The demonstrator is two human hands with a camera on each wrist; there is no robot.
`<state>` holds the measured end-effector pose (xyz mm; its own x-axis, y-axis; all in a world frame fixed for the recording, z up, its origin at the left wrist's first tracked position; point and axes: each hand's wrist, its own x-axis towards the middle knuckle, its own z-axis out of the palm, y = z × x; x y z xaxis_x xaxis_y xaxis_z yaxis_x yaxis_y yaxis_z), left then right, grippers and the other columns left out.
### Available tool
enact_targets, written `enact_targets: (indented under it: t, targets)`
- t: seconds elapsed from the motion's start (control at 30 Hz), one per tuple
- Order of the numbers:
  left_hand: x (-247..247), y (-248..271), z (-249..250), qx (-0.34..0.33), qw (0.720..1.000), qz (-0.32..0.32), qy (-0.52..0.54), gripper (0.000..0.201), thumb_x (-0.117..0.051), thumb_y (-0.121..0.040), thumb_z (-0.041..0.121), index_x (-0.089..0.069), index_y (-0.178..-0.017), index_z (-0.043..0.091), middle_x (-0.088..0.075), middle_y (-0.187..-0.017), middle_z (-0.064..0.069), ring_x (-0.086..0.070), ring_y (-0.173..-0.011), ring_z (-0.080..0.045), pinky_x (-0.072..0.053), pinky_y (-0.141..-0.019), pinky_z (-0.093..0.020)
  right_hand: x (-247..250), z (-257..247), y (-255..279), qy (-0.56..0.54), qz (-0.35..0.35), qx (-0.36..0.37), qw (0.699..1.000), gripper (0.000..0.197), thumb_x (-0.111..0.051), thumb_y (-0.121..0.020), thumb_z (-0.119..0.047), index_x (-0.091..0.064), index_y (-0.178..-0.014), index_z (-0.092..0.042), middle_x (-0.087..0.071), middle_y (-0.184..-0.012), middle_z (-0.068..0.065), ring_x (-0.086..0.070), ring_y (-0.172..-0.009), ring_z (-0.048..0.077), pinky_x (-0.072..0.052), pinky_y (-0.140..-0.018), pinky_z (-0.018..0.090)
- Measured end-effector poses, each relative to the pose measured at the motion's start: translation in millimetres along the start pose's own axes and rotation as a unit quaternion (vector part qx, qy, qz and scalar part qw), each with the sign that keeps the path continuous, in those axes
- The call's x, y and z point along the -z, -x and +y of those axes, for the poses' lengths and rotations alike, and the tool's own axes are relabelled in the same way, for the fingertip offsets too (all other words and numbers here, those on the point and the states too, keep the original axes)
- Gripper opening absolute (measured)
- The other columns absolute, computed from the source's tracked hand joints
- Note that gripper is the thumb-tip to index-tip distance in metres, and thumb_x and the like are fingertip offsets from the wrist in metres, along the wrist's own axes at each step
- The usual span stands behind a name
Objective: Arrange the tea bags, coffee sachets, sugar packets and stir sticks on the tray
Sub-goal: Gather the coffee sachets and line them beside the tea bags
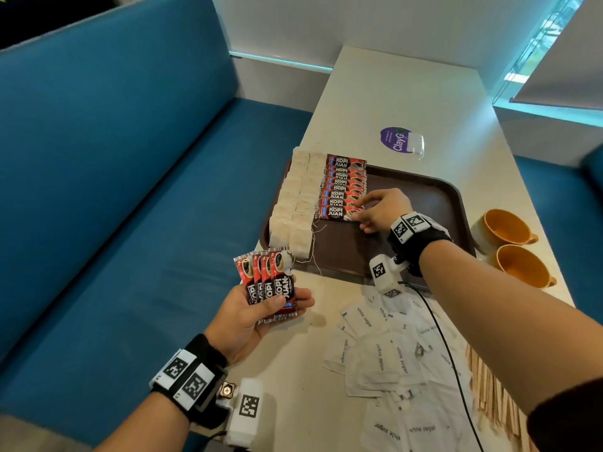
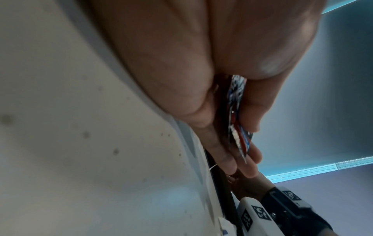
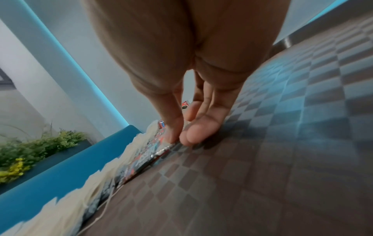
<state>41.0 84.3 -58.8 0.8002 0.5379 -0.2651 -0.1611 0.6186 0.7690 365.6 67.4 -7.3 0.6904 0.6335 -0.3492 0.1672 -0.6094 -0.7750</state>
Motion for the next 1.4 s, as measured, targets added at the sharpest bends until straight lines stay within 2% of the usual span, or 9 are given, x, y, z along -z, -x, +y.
enact_targets:
  t: [0.2, 0.37, 0.57, 0.7, 0.77, 0.93, 1.13, 1.27, 1.4]
  targets:
    - [-2, 0, 0, -0.002, 1.0, -0.007, 0.004, 0.04, -0.064, -0.089, 0.004, -0.055, -0.126, -0.009, -0.065, -0.122, -0.035, -0.064, -0.115, -0.05, -0.057, -0.095, -0.052, 0, -9, -2, 0.036, -0.01, -0.029, 0.999, 0.023, -0.086, -0.079, -0.009, -0.07, -0.096, -0.008, -0.071, -0.079, 0.012, -0.066, -0.059, 0.019, -0.062, -0.06, 0.028]
    - [-5, 0, 1, 0.002, 1.0, 0.001, 0.0, 0.033, -0.055, -0.093, -0.002, -0.055, -0.126, -0.009, -0.066, -0.121, -0.034, -0.066, -0.114, -0.048, -0.06, -0.089, -0.05, 0, -8, -3, 0.024, -0.002, -0.029, 0.999, 0.024, -0.084, -0.082, -0.009, -0.068, -0.099, -0.006, -0.073, -0.084, 0.015, -0.068, -0.059, 0.021, -0.063, -0.061, 0.033]
    - [-8, 1, 1, -0.001, 1.0, 0.015, -0.007, 0.037, -0.059, -0.091, 0.0, -0.055, -0.127, -0.009, -0.067, -0.122, -0.029, -0.066, -0.112, -0.05, -0.061, -0.085, -0.051, -1, -17, 19, 0.005, 0.035, 0.025, 0.999, 0.014, -0.078, -0.089, -0.02, -0.07, -0.095, -0.011, -0.075, -0.087, 0.011, -0.069, -0.064, 0.023, -0.065, -0.072, 0.042]
    - [-12, 3, 2, 0.008, 0.998, 0.048, -0.038, 0.042, -0.067, -0.084, 0.005, -0.056, -0.122, -0.006, -0.07, -0.108, -0.031, -0.072, -0.096, -0.046, -0.064, -0.073, -0.046, -9, -26, 69, -0.031, -0.007, 0.103, 0.994, 0.006, -0.077, -0.089, -0.017, -0.073, -0.093, -0.015, -0.068, -0.081, 0.002, -0.065, -0.057, 0.018, -0.062, -0.062, 0.034]
    - [-14, 4, 2, 0.001, 0.997, 0.059, -0.048, 0.039, -0.069, -0.082, 0.005, -0.059, -0.118, -0.005, -0.072, -0.1, -0.028, -0.073, -0.09, -0.043, -0.064, -0.067, -0.044, -18, -25, 100, -0.055, -0.048, 0.126, 0.989, 0.011, -0.078, -0.087, -0.016, -0.074, -0.097, -0.017, -0.066, -0.079, -0.001, -0.066, -0.06, 0.017, -0.06, -0.064, 0.035]
    - [-16, 8, 0, -0.005, 0.993, 0.087, -0.074, 0.033, -0.074, -0.078, 0.005, -0.063, -0.107, -0.003, -0.071, -0.089, -0.024, -0.067, -0.062, -0.033, -0.055, -0.049, -0.032, -35, -2, 157, -0.013, -0.137, 0.17, 0.976, 0.043, -0.078, -0.087, -0.013, -0.067, -0.125, -0.03, -0.068, -0.109, 0.002, -0.074, -0.083, 0.021, -0.061, -0.062, 0.029]
    - [-18, 11, -5, -0.031, 0.982, 0.117, -0.142, 0.01, -0.07, -0.092, 0.007, -0.068, -0.099, 0.0, -0.068, -0.072, -0.014, -0.061, -0.052, -0.018, -0.05, -0.045, -0.021, -40, 32, 195, -0.113, -0.125, 0.099, 0.981, 0.023, -0.073, -0.087, 0.007, -0.074, -0.105, -0.008, -0.073, -0.097, 0.017, -0.072, -0.07, 0.026, -0.065, -0.072, 0.04]
    - [-20, 14, -7, -0.046, 0.976, 0.125, -0.174, 0.011, -0.068, -0.094, 0.01, -0.065, -0.094, -0.001, -0.066, -0.069, -0.016, -0.061, -0.048, -0.015, -0.047, -0.043, -0.018, -42, 49, 216, -0.185, -0.114, 0.07, 0.974, 0.023, -0.075, -0.085, 0.009, -0.072, -0.106, 0.0, -0.069, -0.094, 0.018, -0.07, -0.069, 0.028, -0.064, -0.069, 0.033]
    - [-23, 19, -7, -0.045, 0.979, 0.114, -0.162, 0.026, -0.069, -0.091, 0.022, -0.06, -0.094, -0.002, -0.067, -0.071, -0.017, -0.064, -0.051, -0.017, -0.051, -0.046, -0.02, -39, 63, 227, -0.224, -0.088, 0.059, 0.969, 0.026, -0.075, -0.083, 0.012, -0.075, -0.103, -0.005, -0.069, -0.087, 0.013, -0.072, -0.069, 0.033, -0.065, -0.074, 0.039]
